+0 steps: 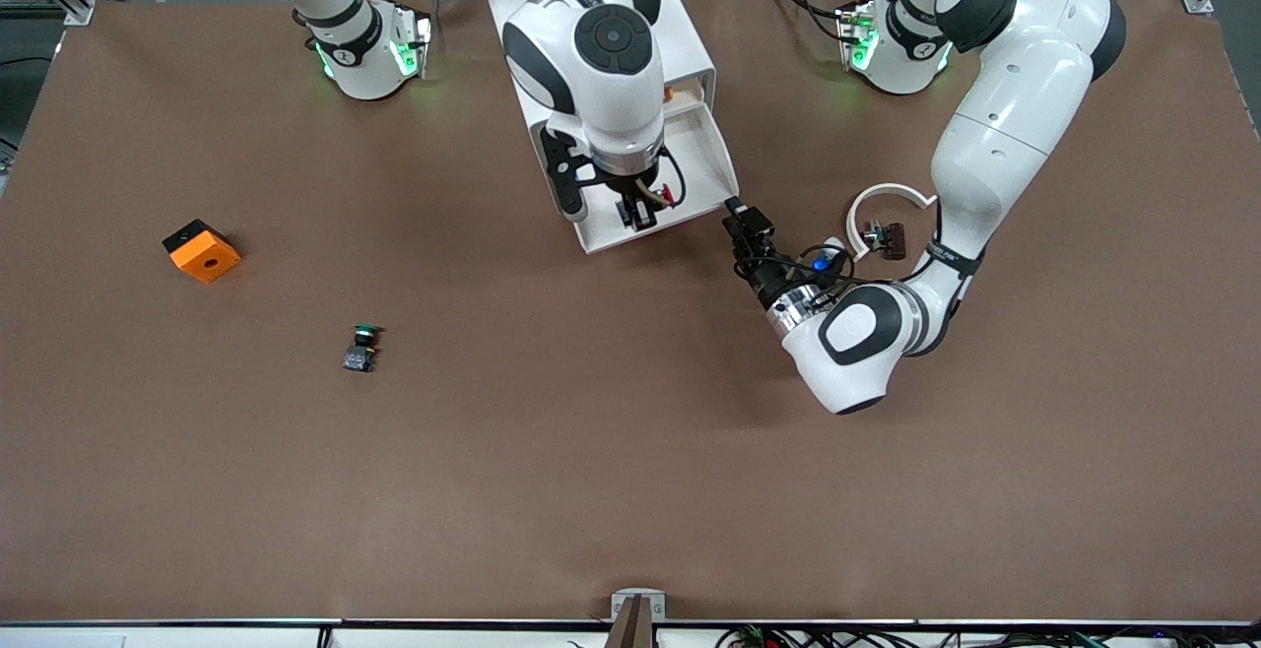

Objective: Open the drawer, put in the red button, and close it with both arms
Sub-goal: 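Lower the red button into the drawer while the left gripper draws back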

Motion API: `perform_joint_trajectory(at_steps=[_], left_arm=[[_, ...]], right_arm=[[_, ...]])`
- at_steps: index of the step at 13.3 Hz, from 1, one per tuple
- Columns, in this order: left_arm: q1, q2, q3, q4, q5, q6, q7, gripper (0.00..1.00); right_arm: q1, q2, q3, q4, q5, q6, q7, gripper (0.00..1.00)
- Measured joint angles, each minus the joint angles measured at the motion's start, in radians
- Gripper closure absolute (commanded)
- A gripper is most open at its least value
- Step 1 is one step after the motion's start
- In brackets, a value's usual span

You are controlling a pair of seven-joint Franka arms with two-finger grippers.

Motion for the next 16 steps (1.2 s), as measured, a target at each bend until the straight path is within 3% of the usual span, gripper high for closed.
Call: perform_joint_trajectory(at_steps=[7,11,16], left_arm=[[0.018,-0.03,0.002,0.009,0.04,0.0,0.001,0.0],[0.049,-0.089,0.002,0.012,0.157,0.0,0.104,0.0],[0.096,-0.19,0.006,0.011,0.351,0.013,0.366,0.0]], right_arm=[[0.061,0.062,0.0,0.043,0.01,-0.01,0.154,1.0],[0.075,0.092,0.0,0.066,0.011,-0.049,0.162,1.0],[0.103,0.098,0.0,0.067,0.012,-0.063,0.164,1.0]])
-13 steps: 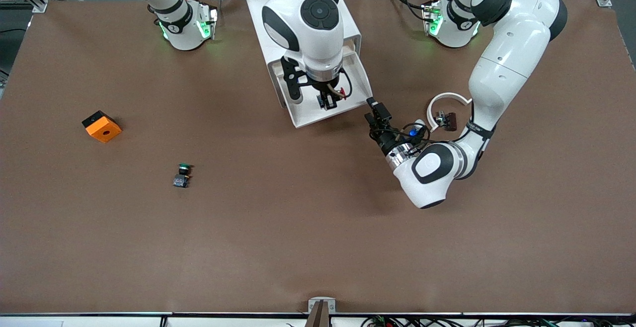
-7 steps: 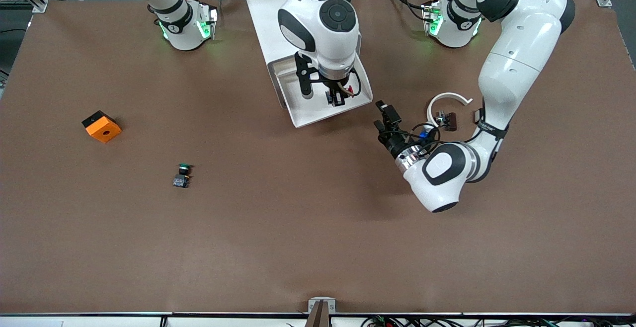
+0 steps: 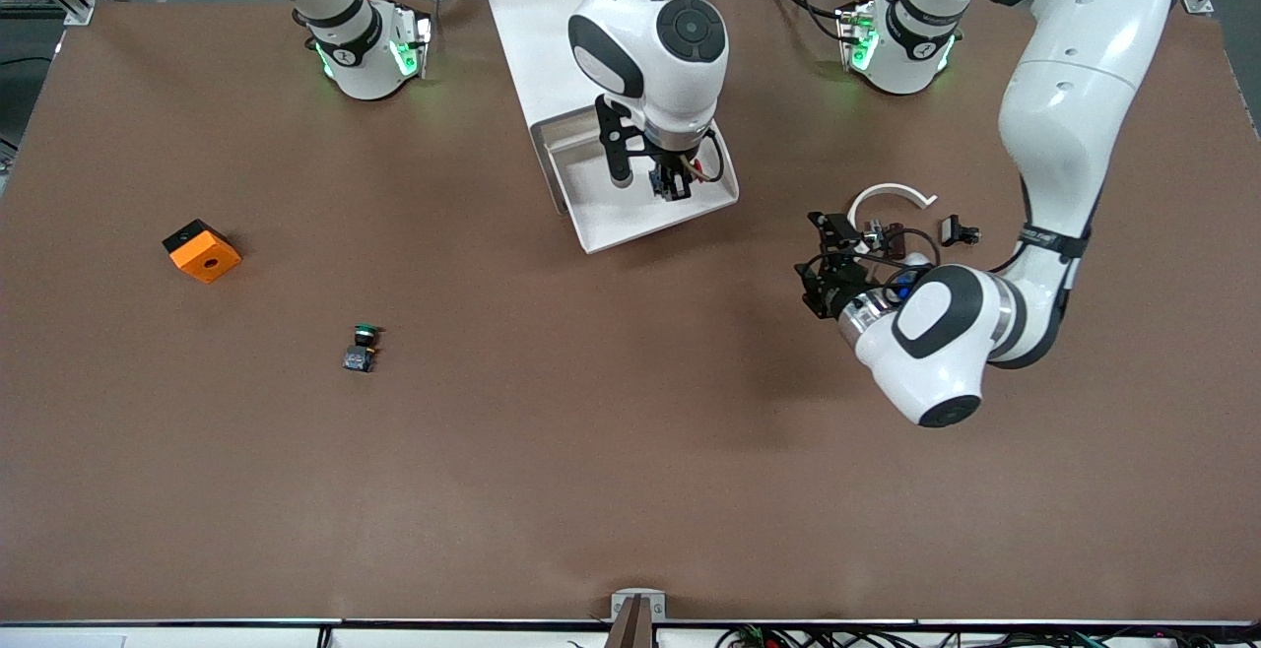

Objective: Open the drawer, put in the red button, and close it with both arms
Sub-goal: 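Lower the red button into the drawer while the left gripper draws back, then open the right gripper to release the button and lift it out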

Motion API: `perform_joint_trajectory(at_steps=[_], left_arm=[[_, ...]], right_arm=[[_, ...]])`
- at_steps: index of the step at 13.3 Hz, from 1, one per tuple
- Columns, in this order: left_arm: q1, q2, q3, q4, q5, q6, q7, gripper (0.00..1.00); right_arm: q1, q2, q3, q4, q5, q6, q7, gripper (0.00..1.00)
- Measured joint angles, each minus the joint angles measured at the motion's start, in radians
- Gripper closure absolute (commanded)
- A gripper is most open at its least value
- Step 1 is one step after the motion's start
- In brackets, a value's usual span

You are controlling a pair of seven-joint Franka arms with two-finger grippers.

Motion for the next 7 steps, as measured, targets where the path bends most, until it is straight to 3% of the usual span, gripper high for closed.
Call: perform_joint_trajectory(at_steps=[3,7], left_arm=[[0.025,-0.07,0.011,-0.032,0.09,0.068,0.195,0.0],[0.033,-0.192,0.057,-0.156,0.168,0.216,0.499,0.0]], right_arm=[[0.005,0.007,0.0,0.0,0.0,0.002,0.0,1.0],[0.006,0.039,-0.001,0.001,0.0,0.059,0.0,1.0]])
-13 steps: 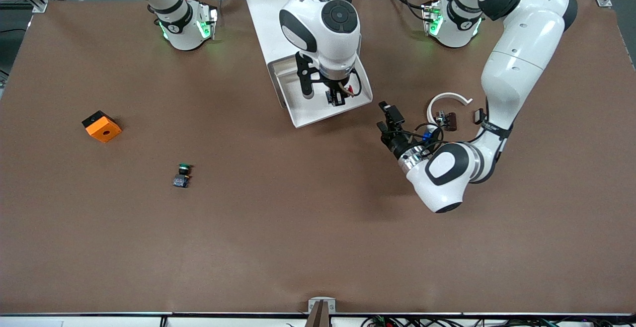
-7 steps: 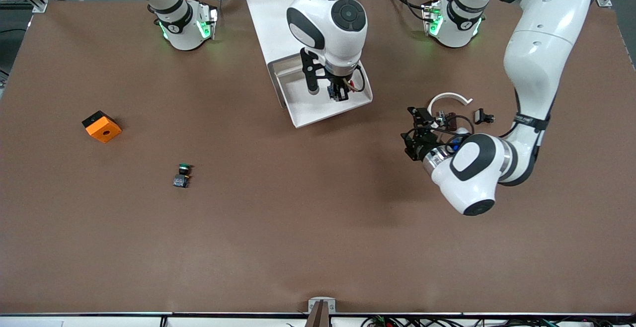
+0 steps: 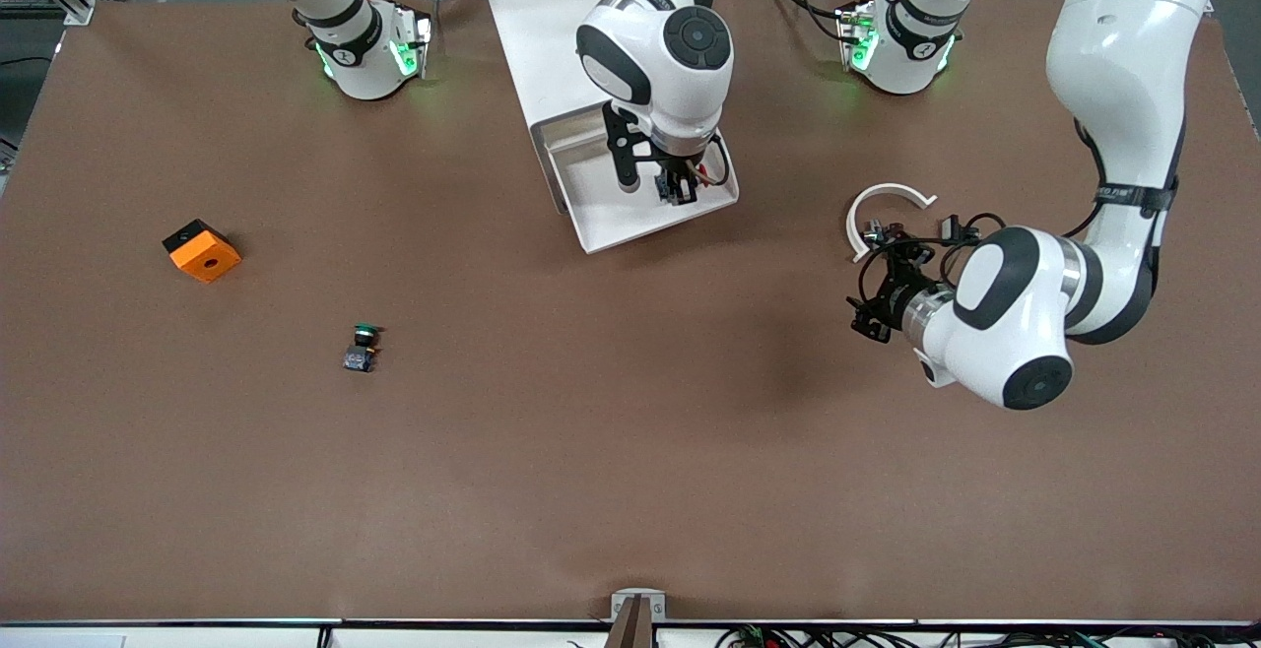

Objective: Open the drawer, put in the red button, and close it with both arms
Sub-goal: 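Open the right gripper to release the button and lift it out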

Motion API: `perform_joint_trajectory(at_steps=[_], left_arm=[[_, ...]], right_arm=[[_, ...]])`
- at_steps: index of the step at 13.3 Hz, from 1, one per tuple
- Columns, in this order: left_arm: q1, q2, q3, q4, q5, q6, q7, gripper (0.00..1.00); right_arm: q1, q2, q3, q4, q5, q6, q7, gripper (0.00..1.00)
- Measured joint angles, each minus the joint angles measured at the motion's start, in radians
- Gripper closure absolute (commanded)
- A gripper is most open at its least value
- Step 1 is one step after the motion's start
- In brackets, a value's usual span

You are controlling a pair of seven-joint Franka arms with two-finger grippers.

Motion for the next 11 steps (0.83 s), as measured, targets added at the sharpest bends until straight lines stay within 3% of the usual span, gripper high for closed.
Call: perform_joint_trajectory(at_steps=[4,11], left_arm=[[0.021,-0.141,0.054,-0.132,0.031,0.15,0.302,0.0],[0.102,-0.296,0.062,-0.292,0.052,0.382,0.787,0.0]], right_arm=[[0.0,0.014,0.0,0.002,0.0,0.027,0.0,1.0],[0.001,0.014,0.0,0.008,0.001,0.024,0.006,1.0]])
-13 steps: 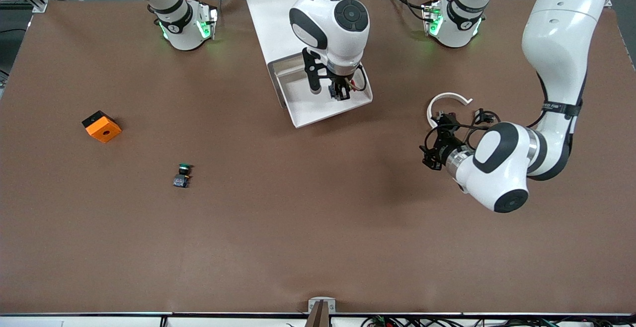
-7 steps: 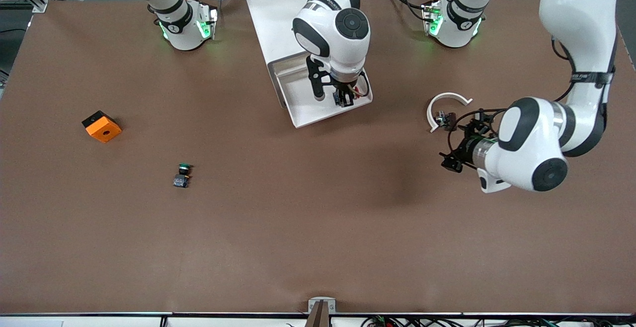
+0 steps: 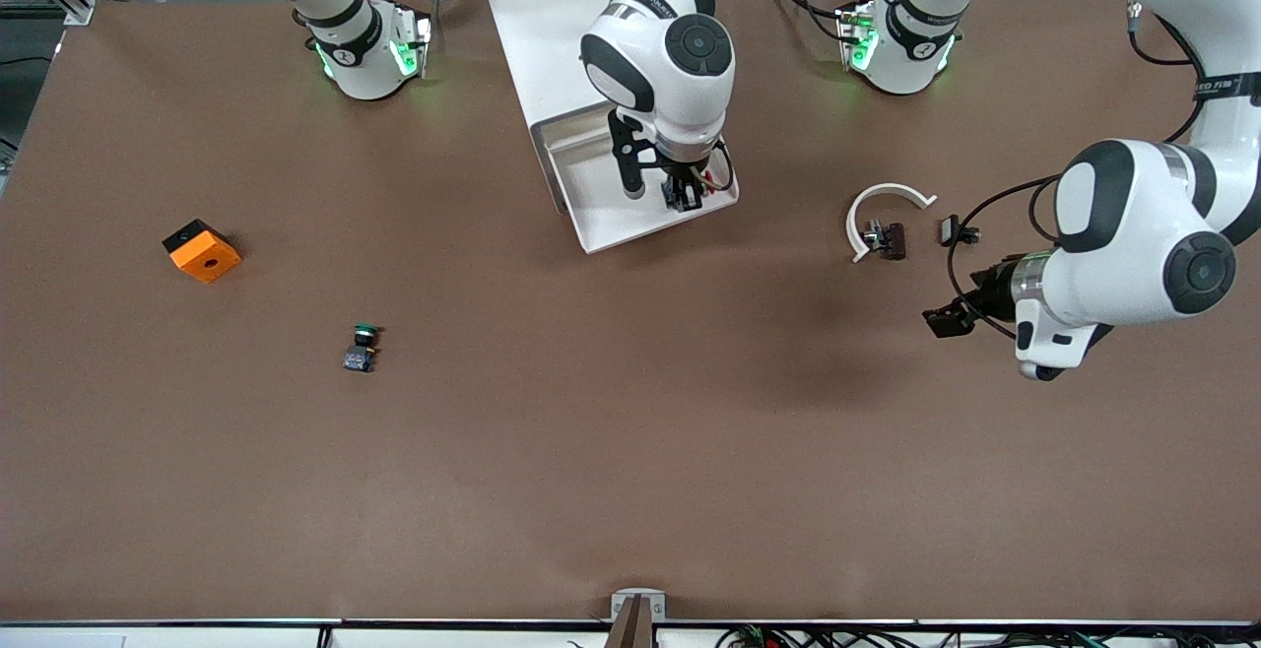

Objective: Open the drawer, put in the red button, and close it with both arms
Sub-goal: 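Open the right gripper to release the button and lift it out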

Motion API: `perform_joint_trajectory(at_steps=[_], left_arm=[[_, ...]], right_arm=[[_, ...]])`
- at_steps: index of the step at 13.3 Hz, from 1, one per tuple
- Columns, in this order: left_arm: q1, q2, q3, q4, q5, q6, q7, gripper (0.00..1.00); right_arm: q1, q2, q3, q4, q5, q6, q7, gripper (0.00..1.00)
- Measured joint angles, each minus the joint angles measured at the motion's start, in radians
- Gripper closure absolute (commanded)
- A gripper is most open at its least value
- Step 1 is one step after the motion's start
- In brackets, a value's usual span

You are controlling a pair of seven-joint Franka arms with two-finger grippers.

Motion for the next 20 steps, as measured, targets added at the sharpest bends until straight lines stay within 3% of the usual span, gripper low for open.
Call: perform_joint_trajectory(at_steps=[6,7,8,14,20], left_arm=[[0.053,-0.11,0.002,-0.043,0.07,0.054,0.334,0.0],[0.065,-0.13,0.002,-0.048,0.075,0.055,0.377,0.0],[0.072,-0.146,0.002,-0.053,0.077,0.056,0.407,0.0],[0.077,-0.197,-0.004,-0.026,0.124,0.044,0.448,0.0],[0.077,-0.226,-0.007,-0.004,0.137,0.012,0.523,0.0]], right_arm=[[0.013,0.0,0.0,0.0,0.003,-0.002,0.001,0.97],[0.015,0.0,0.0,0.0,0.004,-0.003,0.001,0.62],[0.016,0.0,0.0,0.0,0.004,-0.003,0.001,0.01],[0.015,0.0,-0.004,0.007,0.004,-0.046,-0.029,0.0],[-0.064,-0.005,-0.014,0.14,0.038,-0.219,-0.208,0.0]])
